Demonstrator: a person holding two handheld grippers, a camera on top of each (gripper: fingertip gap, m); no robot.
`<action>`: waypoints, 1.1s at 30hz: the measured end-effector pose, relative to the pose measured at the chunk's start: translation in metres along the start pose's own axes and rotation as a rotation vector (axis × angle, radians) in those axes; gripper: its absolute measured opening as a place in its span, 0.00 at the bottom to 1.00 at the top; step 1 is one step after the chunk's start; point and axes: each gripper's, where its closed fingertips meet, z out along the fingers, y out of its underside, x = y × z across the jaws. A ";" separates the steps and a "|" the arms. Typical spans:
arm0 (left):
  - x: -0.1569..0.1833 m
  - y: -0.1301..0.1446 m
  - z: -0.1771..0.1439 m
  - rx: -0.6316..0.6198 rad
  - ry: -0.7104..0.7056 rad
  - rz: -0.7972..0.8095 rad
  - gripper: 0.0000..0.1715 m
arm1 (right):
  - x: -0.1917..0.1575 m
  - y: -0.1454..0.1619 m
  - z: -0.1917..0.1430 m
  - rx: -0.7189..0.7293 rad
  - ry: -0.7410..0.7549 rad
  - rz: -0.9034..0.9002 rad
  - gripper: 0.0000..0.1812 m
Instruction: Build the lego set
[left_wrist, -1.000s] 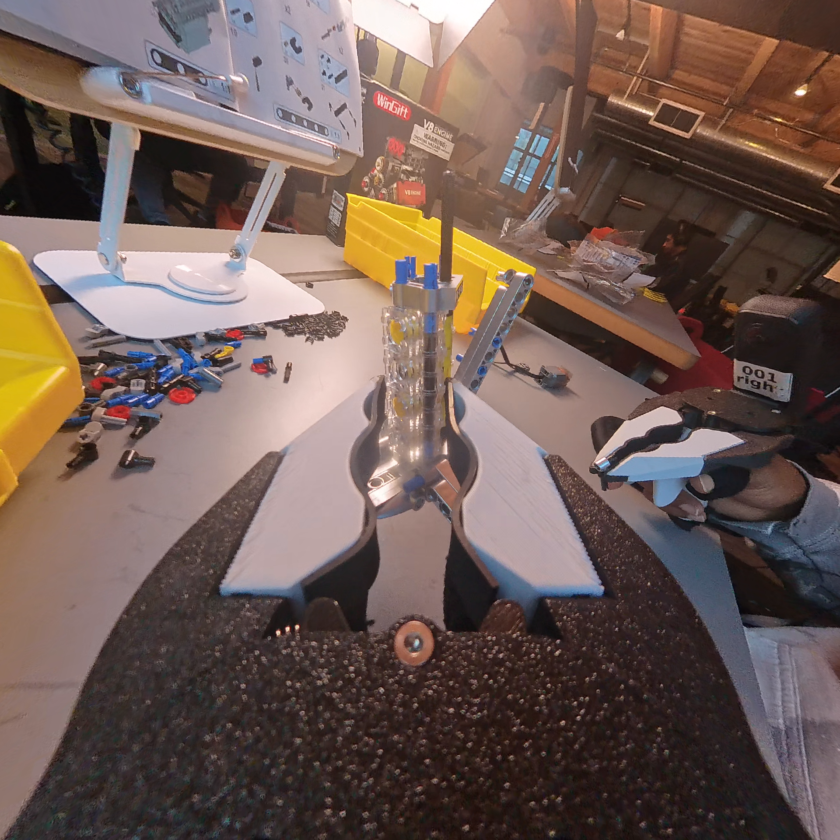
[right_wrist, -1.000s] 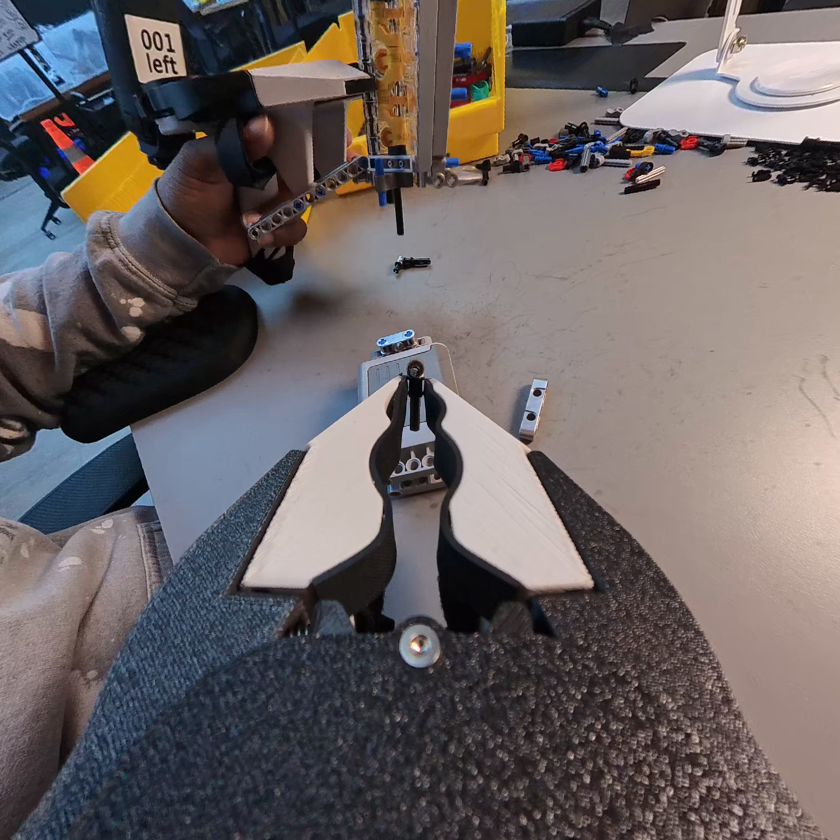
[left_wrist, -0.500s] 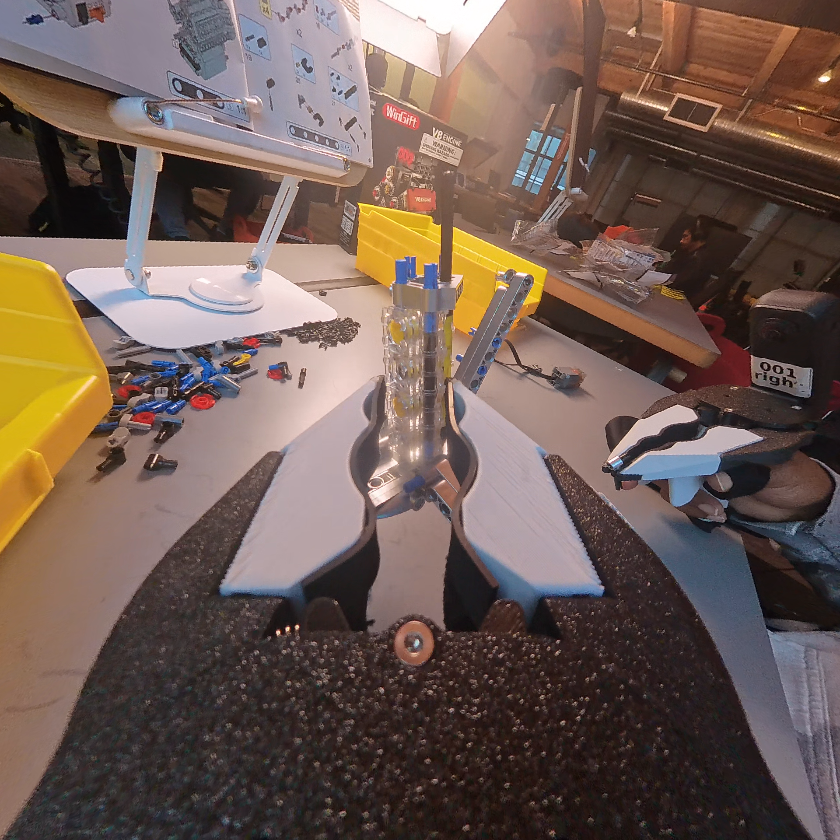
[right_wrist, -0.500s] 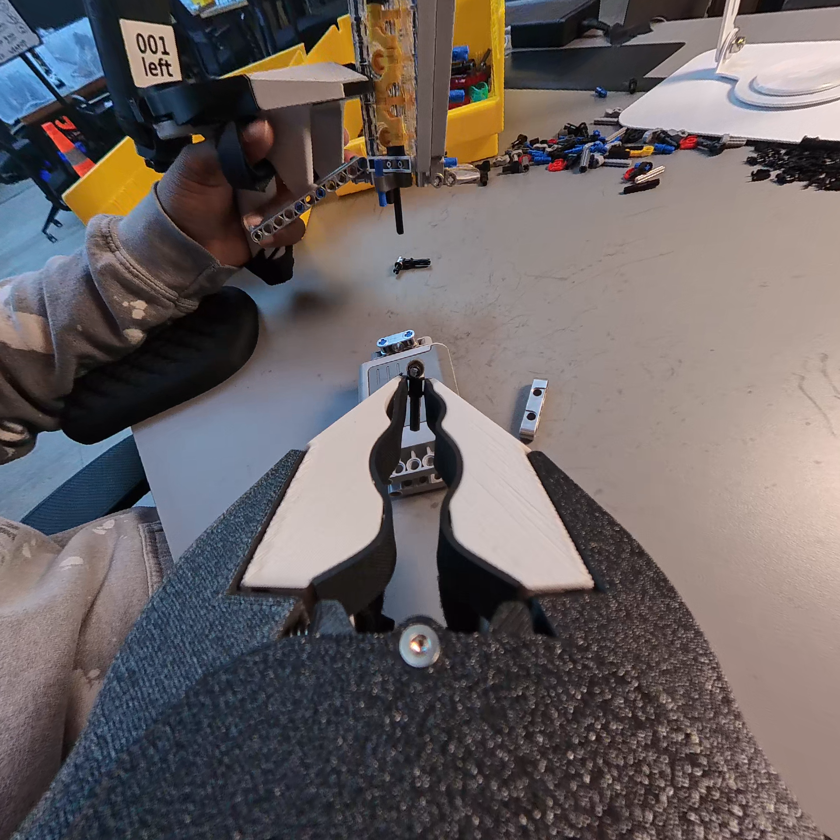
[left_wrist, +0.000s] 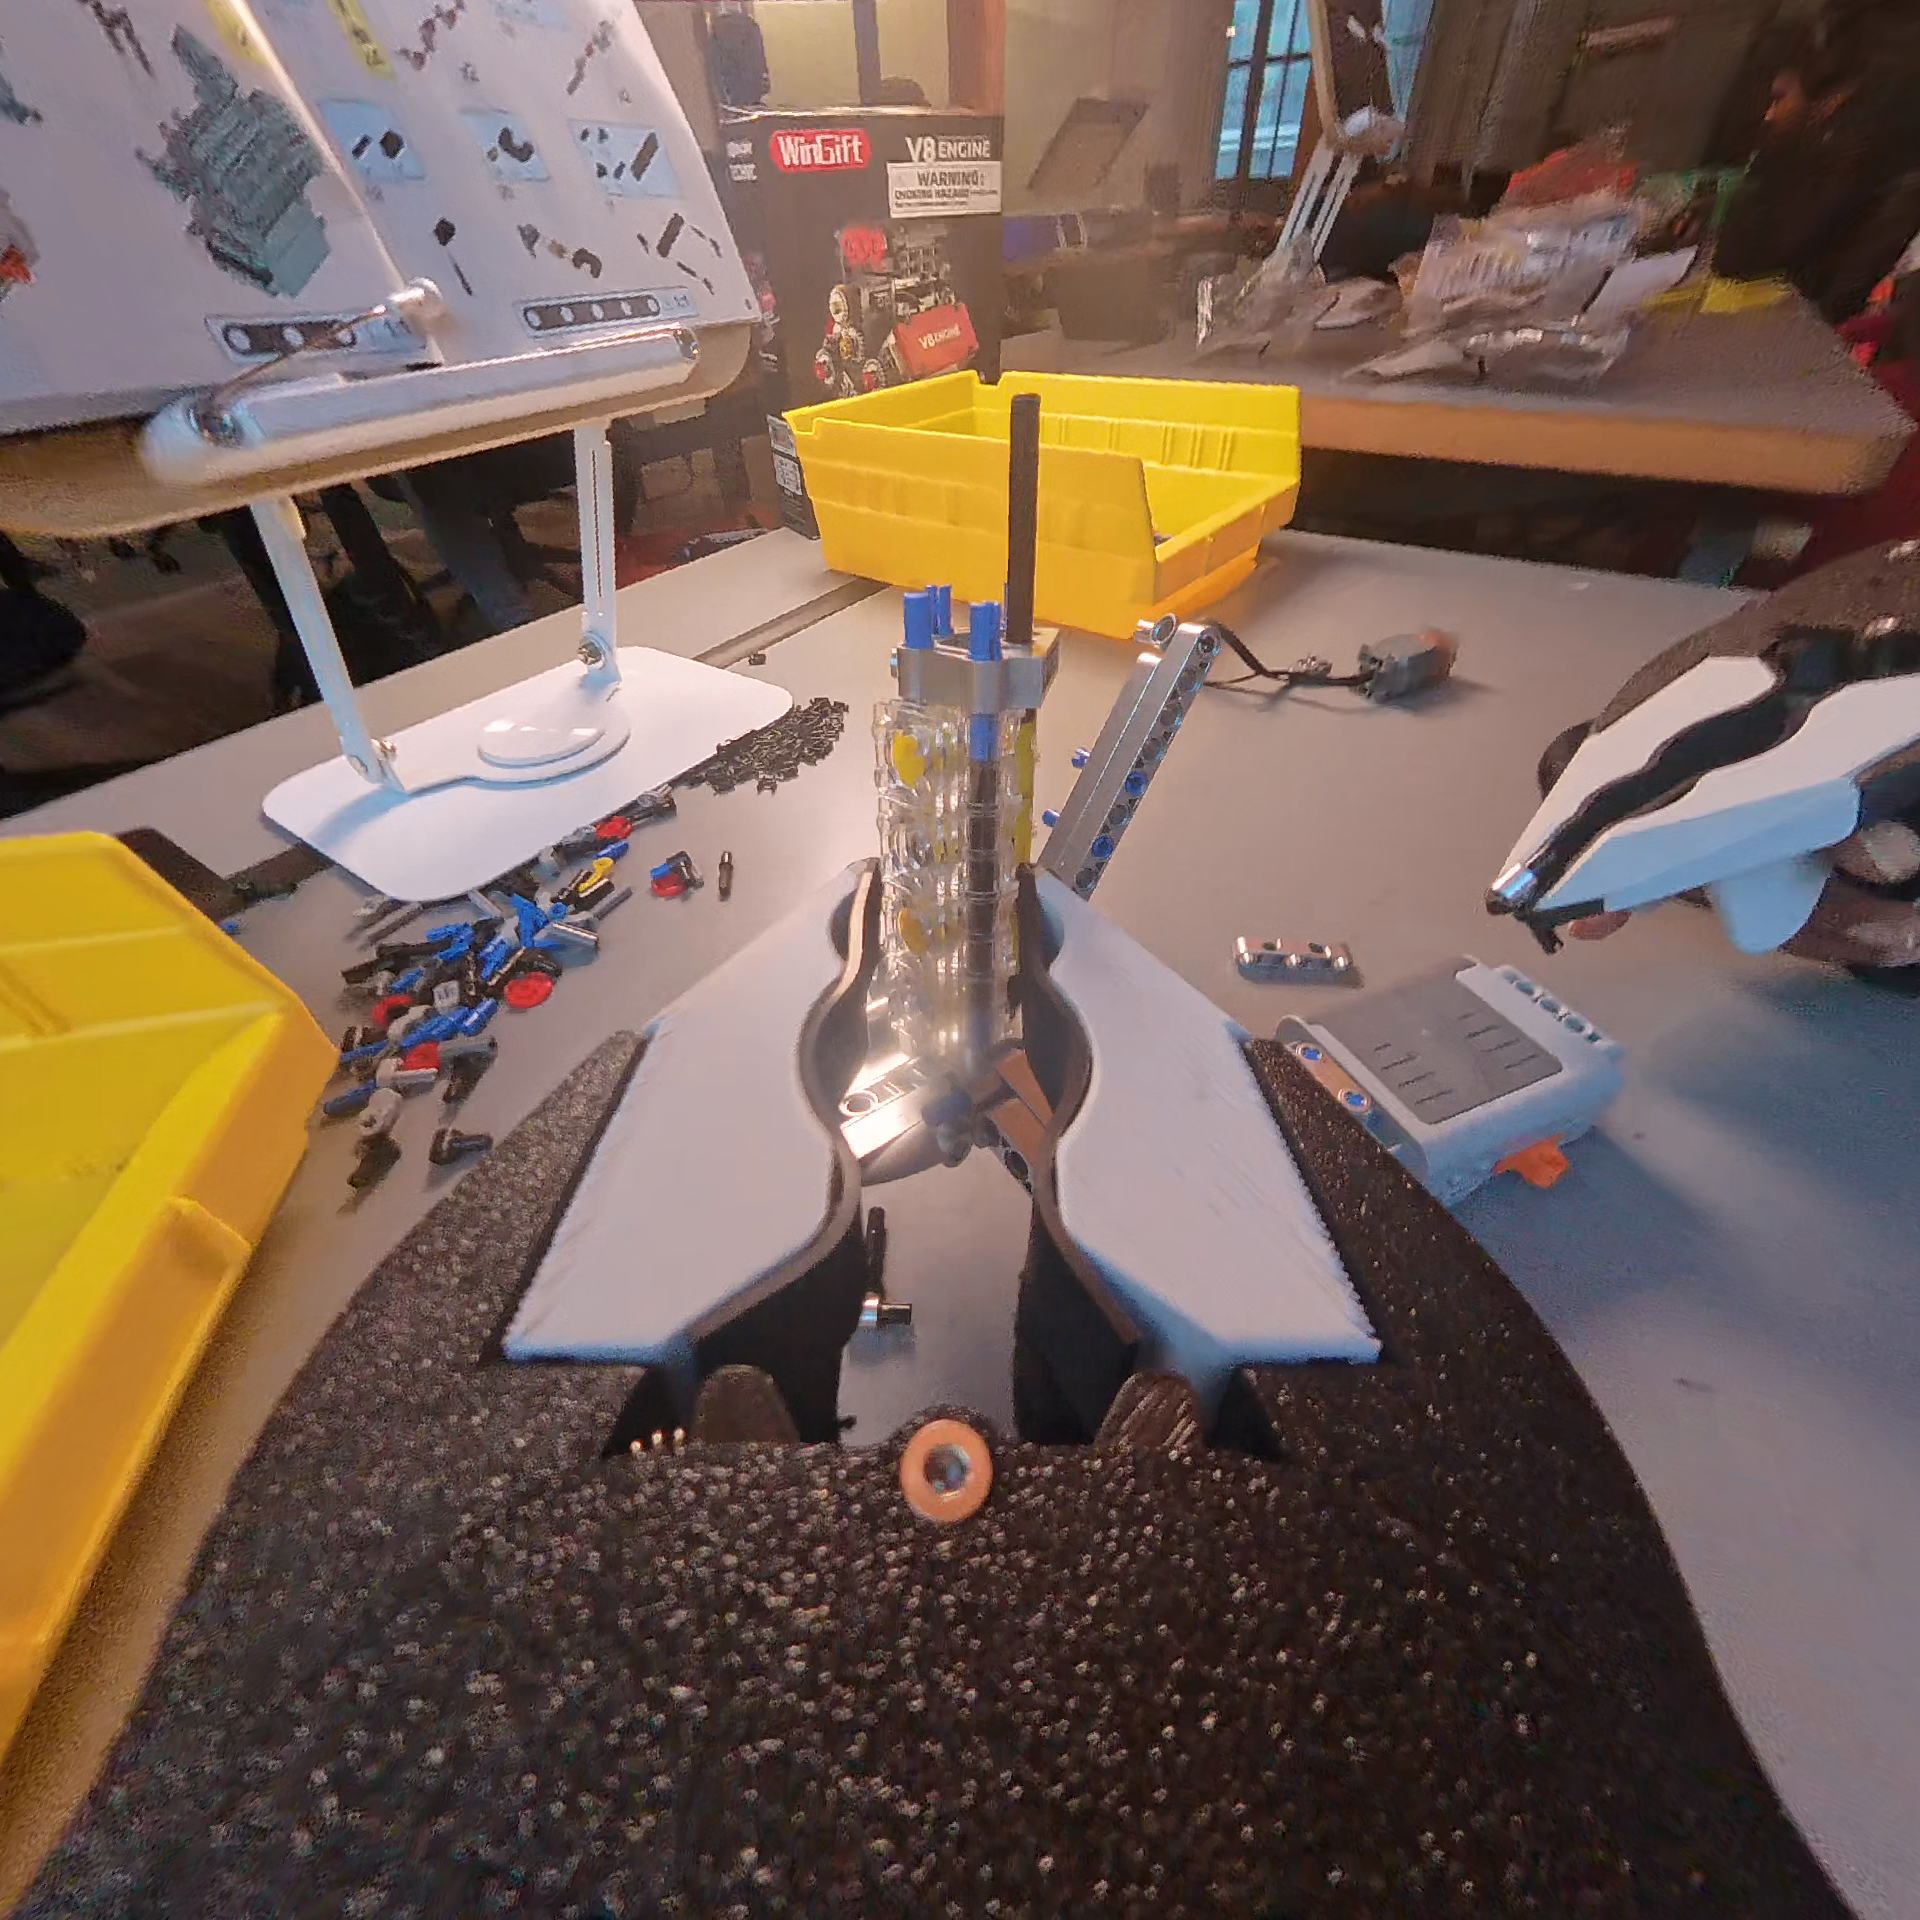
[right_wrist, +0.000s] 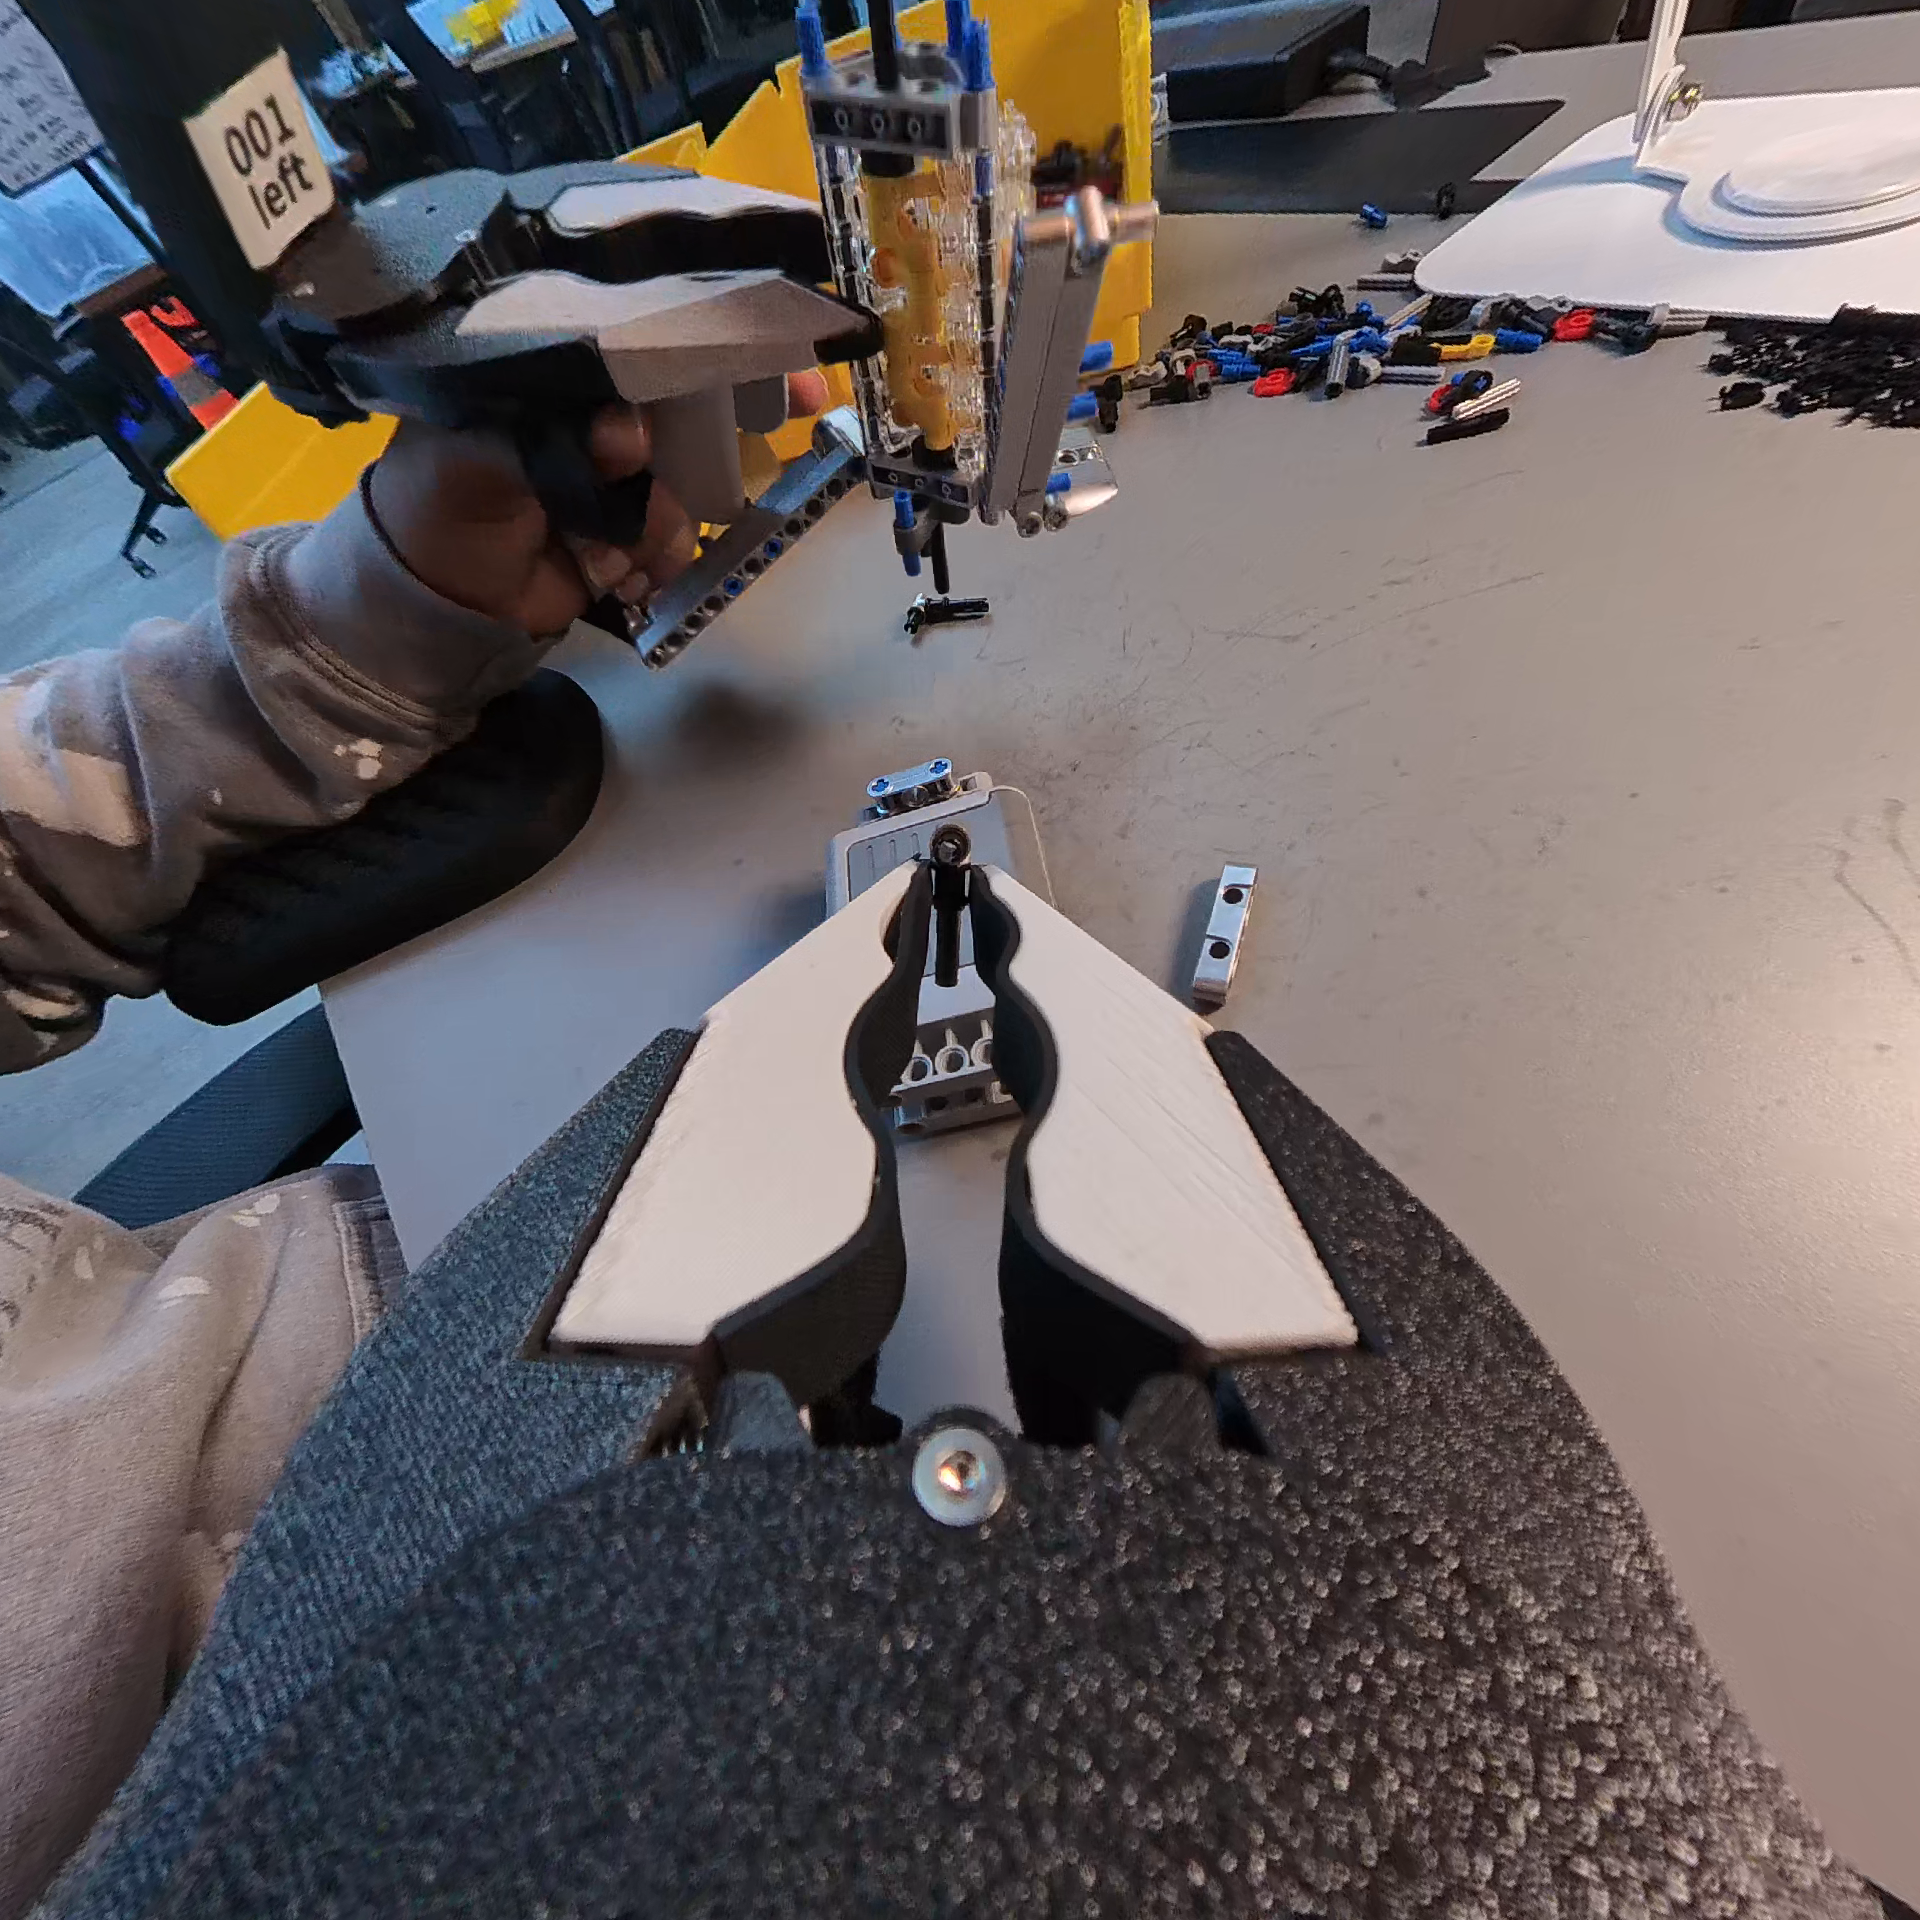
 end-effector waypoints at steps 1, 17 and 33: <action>0.004 0.001 0.001 -0.015 -0.009 0.053 0.14 | 0.000 0.000 0.000 0.002 0.001 0.000 0.03; 0.028 0.025 0.017 -0.155 -0.046 0.385 0.14 | 0.000 -0.001 -0.001 0.010 0.001 0.001 0.03; 0.040 0.032 0.021 -0.176 -0.019 0.429 0.14 | 0.001 -0.002 -0.002 0.014 0.002 0.006 0.03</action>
